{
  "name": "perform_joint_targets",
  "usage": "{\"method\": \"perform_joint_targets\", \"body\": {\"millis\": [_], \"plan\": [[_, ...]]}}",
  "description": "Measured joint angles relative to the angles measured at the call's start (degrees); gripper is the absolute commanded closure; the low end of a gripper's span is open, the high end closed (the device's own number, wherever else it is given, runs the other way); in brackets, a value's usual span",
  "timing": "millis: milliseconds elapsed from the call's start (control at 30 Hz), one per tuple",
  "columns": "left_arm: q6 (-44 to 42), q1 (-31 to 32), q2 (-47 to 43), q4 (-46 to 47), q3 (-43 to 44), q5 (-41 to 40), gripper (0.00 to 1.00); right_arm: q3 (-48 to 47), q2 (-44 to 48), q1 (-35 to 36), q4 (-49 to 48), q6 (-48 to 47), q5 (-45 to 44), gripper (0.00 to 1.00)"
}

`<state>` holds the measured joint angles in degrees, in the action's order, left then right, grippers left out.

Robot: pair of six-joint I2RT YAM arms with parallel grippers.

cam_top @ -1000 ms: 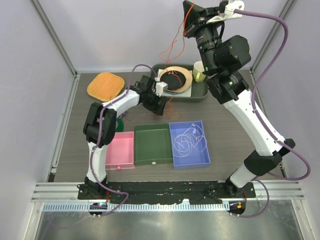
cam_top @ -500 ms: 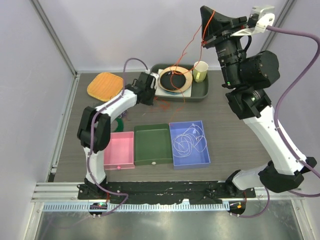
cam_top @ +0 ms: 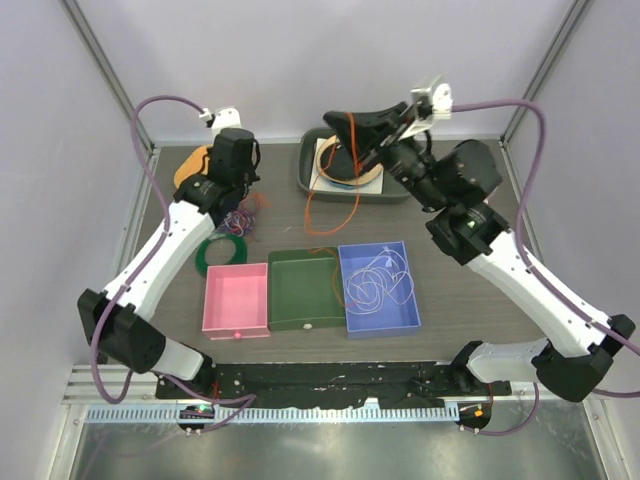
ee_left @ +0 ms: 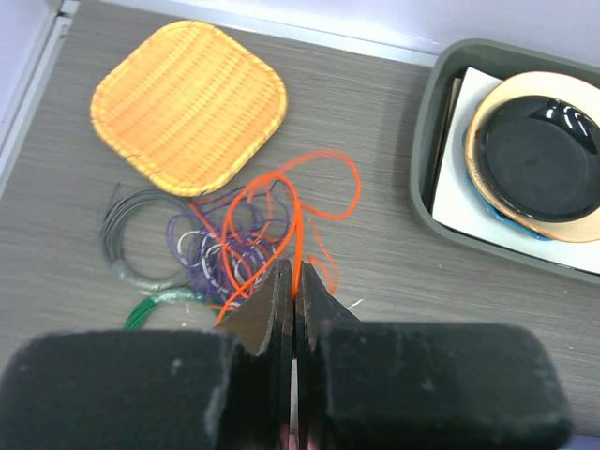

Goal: Untangle the cables

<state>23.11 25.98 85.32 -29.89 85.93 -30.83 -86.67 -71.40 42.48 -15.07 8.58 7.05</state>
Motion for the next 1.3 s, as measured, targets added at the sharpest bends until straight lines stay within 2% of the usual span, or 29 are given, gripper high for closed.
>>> {"method": "perform_joint_targets", "body": {"millis": [267, 500, 667, 800, 967, 1133, 1167, 1267, 1300], "plan": [[2.6, 0.0, -9.5, -1.2, -7.2, -2.8, 1.00, 14.4, -1.0, 4.3, -5.3, 2.3, -1.8, 0.99], [4.0, 0.0, -14.5, -1.1, -9.6, -1.3, 1.00, 27.7, -0.9, 6.3, -8.4, 6.7, -6.0, 0.99], [4.5, 0.0, -19.3, -0.2, -11.4, 3.8, 1.00, 32.2, -2.7, 8.6, -8.7, 7.5, -8.1, 0.99], [4.9, 0.1, -23.7, 1.1, -14.0, 10.5, 1.00, 33.6, -8.0, 11.6, -8.0, 7.0, -9.8, 0.99], [5.4, 0.2, -27.6, 1.7, -15.4, 16.7, 1.00, 34.4, -15.7, 15.6, -2.1, 5.5, -14.9, 0.99], [6.6, 0.2, -30.4, 2.7, -16.2, 22.4, 1.00, 35.9, -18.6, 17.1, 2.1, 5.7, -19.0, 0.99], [6.8, 0.2, -30.6, 3.0, -16.2, 23.3, 1.00, 35.8, -19.0, 17.2, 2.8, 5.7, -20.1, 0.98], [7.2, 0.2, -30.8, 3.5, -16.3, 26.4, 1.00, 34.7, -20.5, 17.4, 6.5, 5.6, -24.6, 0.87], [7.6, 0.2, -30.8, 3.5, -16.3, 27.4, 1.00, 34.1, -21.1, 17.5, 7.6, 5.5, -26.2, 0.78]]}}
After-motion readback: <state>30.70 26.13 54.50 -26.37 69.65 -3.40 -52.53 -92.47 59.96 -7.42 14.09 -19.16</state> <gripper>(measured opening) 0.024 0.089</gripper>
